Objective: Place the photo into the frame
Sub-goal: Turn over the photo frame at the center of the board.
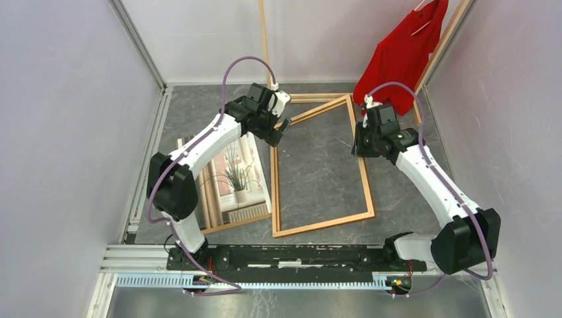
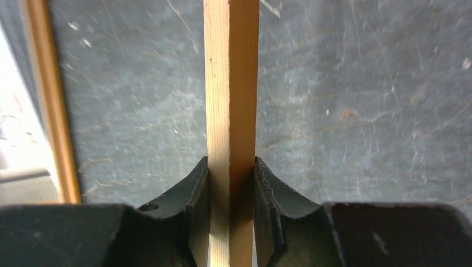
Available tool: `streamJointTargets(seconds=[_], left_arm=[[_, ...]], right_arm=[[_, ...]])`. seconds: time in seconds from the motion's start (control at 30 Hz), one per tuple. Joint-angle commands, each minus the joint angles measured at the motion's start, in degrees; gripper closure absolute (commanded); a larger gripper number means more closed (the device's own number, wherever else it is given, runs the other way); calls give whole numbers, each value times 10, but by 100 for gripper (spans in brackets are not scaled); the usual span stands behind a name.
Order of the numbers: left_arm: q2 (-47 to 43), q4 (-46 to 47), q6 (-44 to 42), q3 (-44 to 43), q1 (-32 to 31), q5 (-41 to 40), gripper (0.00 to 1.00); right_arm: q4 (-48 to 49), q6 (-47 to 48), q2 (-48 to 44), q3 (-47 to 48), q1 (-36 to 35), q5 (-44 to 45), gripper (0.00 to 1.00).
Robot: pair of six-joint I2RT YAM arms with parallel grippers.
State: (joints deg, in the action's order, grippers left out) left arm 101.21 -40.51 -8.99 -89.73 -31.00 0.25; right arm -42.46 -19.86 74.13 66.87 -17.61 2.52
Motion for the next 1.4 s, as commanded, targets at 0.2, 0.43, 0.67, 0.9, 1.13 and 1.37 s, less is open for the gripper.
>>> streamJointTargets(seconds=[0.2, 0.43, 0.67, 0.9, 1.13, 1.37], left_arm=[[-42, 71, -71, 99, 17, -62, 0], [-31, 122, -95, 159, 17, -96, 0], [-14, 143, -93, 177, 16, -97, 0], [3, 149, -87, 178, 15, -92, 0], [10, 156, -88, 189, 7, -87, 0], [20, 191, -80, 218, -5, -88, 0]], right_arm=[[34, 26, 29, -101, 8, 89, 86], [78, 25, 71, -141, 14, 126, 85], [115, 20, 132, -137, 18, 143, 71], [135, 10, 181, -122, 30, 166, 73], [153, 47, 190, -106, 32, 160, 41], [150, 57, 198, -80, 33, 150, 34]])
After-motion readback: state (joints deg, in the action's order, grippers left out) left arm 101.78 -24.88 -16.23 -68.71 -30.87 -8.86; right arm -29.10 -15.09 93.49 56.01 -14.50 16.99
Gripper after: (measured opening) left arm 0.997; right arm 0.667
